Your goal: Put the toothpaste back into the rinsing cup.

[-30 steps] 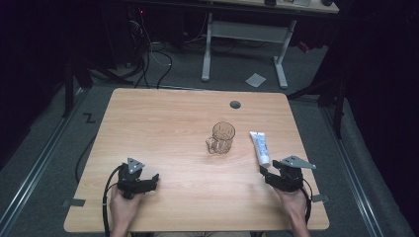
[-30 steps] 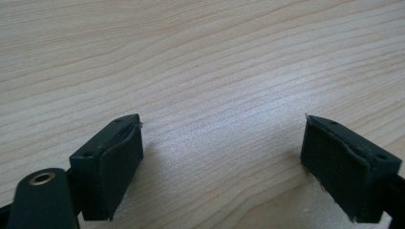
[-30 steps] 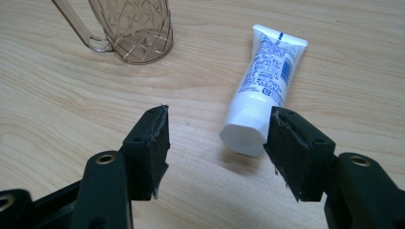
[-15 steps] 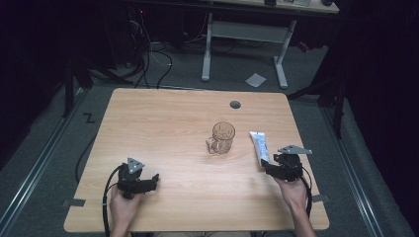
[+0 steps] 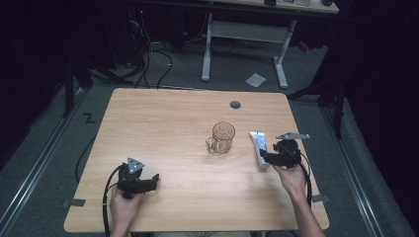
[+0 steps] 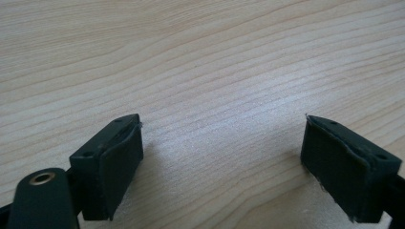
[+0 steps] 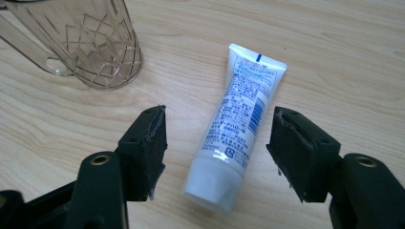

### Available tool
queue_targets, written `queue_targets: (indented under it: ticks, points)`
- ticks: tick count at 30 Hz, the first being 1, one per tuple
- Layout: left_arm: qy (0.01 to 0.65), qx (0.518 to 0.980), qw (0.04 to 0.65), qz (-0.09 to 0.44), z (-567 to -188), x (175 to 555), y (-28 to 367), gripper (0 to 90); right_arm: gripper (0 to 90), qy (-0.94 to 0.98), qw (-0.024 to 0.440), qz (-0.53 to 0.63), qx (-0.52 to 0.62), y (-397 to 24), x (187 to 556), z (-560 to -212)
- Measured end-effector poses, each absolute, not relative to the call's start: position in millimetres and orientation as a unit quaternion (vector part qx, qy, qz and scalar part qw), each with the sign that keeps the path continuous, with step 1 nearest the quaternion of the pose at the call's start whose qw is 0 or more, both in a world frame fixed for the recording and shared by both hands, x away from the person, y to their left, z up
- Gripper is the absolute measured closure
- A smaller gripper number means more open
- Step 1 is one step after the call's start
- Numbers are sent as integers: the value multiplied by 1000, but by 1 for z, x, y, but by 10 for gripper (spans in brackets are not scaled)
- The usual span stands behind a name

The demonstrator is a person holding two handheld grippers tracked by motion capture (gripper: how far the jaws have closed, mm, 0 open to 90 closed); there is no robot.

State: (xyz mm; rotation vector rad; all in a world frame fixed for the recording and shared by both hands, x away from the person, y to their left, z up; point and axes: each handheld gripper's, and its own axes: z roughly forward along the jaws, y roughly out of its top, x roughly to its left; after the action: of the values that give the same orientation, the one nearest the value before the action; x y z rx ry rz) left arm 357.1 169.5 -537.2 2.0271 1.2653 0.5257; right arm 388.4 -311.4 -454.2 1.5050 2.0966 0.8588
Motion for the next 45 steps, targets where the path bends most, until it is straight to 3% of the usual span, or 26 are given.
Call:
queue_targets:
  ticks: [45]
  points:
    - [487, 778, 341, 203, -537, 357, 169, 146, 429, 752, 177, 241, 588, -292, 474, -459]
